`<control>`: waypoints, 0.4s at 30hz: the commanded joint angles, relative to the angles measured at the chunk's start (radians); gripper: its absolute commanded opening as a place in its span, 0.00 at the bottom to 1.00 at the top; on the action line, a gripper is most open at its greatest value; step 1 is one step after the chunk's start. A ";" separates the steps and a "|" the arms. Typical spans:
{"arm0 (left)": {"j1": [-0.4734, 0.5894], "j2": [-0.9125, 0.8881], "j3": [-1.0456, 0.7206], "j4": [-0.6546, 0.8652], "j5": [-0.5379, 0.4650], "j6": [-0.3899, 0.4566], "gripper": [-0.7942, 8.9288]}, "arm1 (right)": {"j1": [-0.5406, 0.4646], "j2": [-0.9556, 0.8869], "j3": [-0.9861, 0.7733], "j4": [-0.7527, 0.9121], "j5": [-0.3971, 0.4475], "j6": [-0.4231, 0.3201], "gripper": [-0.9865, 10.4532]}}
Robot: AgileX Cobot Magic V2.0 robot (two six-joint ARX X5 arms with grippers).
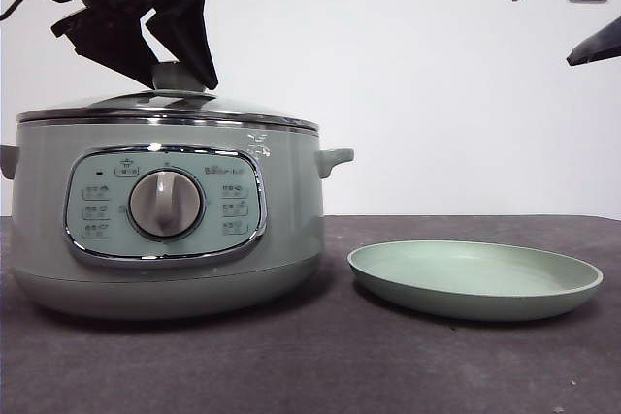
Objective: Take the corn out from the steamer,put the corn on the plate,close the lid
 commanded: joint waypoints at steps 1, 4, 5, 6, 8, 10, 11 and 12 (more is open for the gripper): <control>-0.005 0.006 0.000 -0.018 0.015 0.029 0.07 | 0.002 0.002 0.003 0.008 0.000 -0.011 0.44; -0.003 -0.007 0.031 -0.020 0.014 0.030 0.07 | 0.026 0.002 0.005 0.030 0.000 -0.011 0.44; -0.003 -0.019 0.049 -0.023 0.005 0.030 0.07 | 0.044 0.006 0.011 0.031 0.002 -0.011 0.44; -0.003 -0.034 0.061 -0.022 -0.006 0.030 0.07 | 0.061 0.014 0.020 0.029 0.002 -0.011 0.44; -0.003 -0.078 0.078 -0.018 -0.043 0.030 0.07 | 0.109 0.047 0.053 0.024 0.009 -0.011 0.44; -0.003 -0.137 0.080 -0.017 -0.091 0.030 0.07 | 0.164 0.098 0.105 0.003 0.048 -0.012 0.44; -0.003 -0.173 0.081 -0.021 -0.125 0.030 0.07 | 0.196 0.132 0.137 -0.005 0.053 -0.012 0.44; -0.003 -0.205 0.080 -0.028 -0.153 0.031 0.07 | 0.225 0.164 0.167 -0.009 0.053 -0.012 0.44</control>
